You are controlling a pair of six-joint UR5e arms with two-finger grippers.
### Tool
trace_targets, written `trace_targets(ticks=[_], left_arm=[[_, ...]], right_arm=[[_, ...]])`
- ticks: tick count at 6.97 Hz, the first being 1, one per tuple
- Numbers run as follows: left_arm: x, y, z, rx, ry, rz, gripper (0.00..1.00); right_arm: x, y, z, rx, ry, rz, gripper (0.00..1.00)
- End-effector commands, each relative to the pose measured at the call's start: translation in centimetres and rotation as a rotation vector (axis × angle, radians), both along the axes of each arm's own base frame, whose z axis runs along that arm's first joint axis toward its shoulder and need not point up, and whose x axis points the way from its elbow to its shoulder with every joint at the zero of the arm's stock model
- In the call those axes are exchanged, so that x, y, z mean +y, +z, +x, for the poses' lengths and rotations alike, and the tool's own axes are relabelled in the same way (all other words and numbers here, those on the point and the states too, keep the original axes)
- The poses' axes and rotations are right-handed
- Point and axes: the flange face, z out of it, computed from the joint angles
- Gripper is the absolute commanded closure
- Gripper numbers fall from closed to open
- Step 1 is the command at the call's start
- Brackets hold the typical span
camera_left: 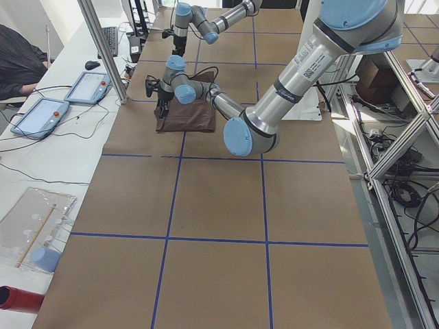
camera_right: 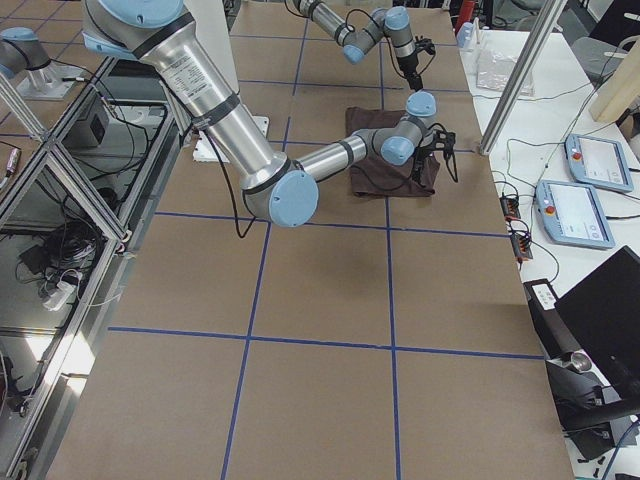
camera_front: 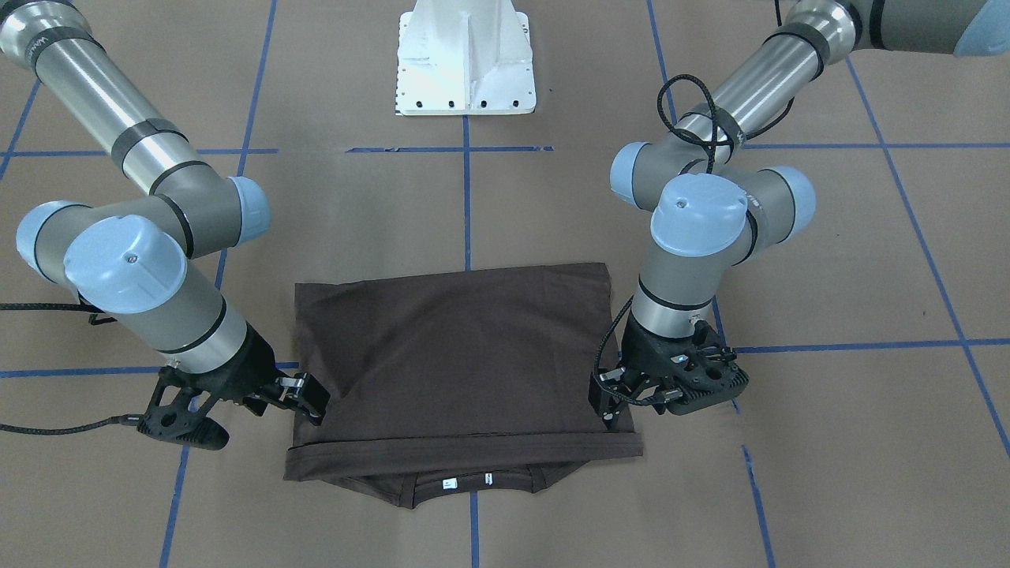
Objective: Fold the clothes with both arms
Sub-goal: 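Move the right gripper to the side edge of the folded shirt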
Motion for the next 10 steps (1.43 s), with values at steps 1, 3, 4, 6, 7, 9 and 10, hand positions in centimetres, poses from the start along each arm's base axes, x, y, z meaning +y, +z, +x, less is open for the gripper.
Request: trace_targets(ticks=[1, 3, 4, 6, 7, 9, 10], left_arm=[[0.0, -0.7, 0.0, 0.007, 0.000, 0.005, 0.00], [0.0, -0.9, 0.0, 0.009, 0.000, 0.008, 0.00], [0.0, -0.8, 0.0, 0.008, 0.001, 0.007, 0.00], [0.1, -0.6, -0.1, 0.007, 0.000, 0.005, 0.00], [0.1, -0.4, -0.1, 0.008, 0.002, 0.007, 0.00], [0.2, -0.3, -0.1, 0.016, 0.002, 0.015, 0.00], [0.2, -0.2, -0.1, 0.015, 0.000, 0.013, 0.00]], right_arm=[[9.5, 3.3, 0.6, -0.011, -0.050, 0.008, 0.00], [14.8, 5.3, -1.8, 0.012, -0.114, 0.013, 0.01], [15.8, 5.7, -3.2, 0.023, -0.131, 0.015, 0.03], [15.4, 6.0, -3.5, 0.052, -0.128, 0.000, 0.18], [15.0, 6.5, -3.2, 0.064, -0.123, 0.003, 0.43], [14.9, 6.9, -3.2, 0.072, -0.118, 0.003, 1.00], [15.0, 6.6, -3.1, 0.067, -0.118, 0.008, 1.00]])
